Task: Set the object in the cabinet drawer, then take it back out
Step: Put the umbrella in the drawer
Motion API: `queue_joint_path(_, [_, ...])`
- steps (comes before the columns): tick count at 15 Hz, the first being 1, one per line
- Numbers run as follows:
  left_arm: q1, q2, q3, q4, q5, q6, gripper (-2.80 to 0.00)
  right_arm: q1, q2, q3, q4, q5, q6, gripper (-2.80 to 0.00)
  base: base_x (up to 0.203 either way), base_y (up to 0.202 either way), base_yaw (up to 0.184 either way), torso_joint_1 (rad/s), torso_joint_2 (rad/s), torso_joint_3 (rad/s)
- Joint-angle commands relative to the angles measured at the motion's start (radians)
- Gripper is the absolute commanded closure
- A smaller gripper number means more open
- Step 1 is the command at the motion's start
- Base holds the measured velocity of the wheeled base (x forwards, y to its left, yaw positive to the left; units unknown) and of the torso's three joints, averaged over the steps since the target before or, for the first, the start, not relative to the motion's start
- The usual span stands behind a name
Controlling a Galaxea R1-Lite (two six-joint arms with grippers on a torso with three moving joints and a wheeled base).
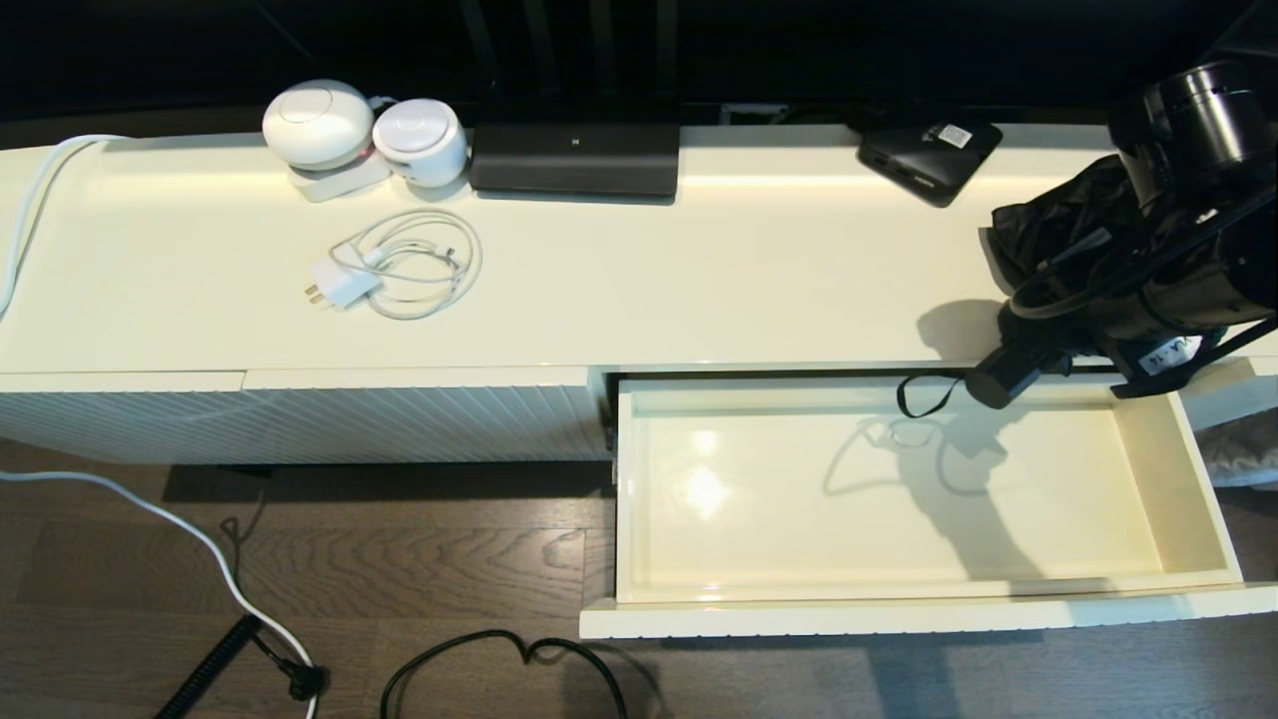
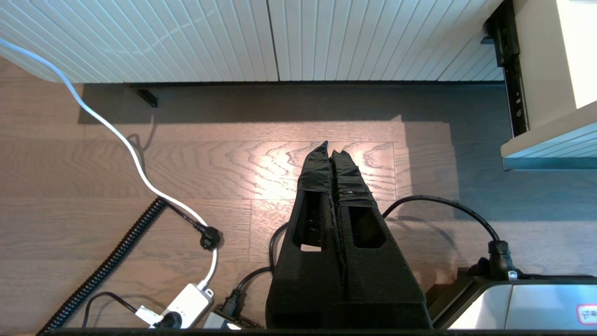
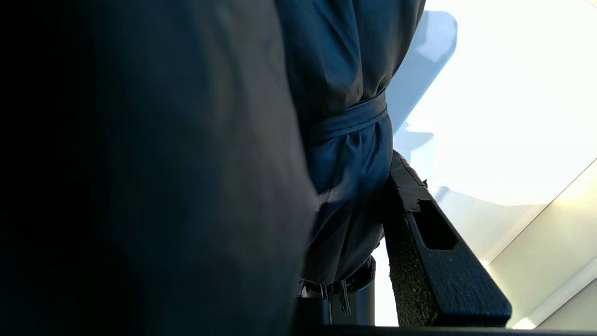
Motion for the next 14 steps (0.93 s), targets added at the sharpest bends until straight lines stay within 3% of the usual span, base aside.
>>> queue_joint_path(1, [0.0, -0.002, 0.0, 0.0, 0.0, 0.0, 0.0, 0.004, -0.006, 0.0, 0.011, -0.001, 0.007, 0.0, 0.0, 0.0, 0.0, 0.0, 0.0, 0.0])
queue_joint_path(8, [0.0, -0.001, 0.0, 0.0, 0.0, 0.0, 0.0, 0.042, -0.1, -0.028, 0.049, -0.008, 0.017, 0.0, 0.0, 0.0, 0.0, 0.0, 0.0, 0.0])
queue_joint_path(14, [0.0, -0.001, 0.0, 0.0, 0.0, 0.0, 0.0, 0.06, -0.139, -0.026, 0.274, -0.028, 0.073, 0.0, 0.0, 0.0, 0.0, 0.0, 0.0, 0.0])
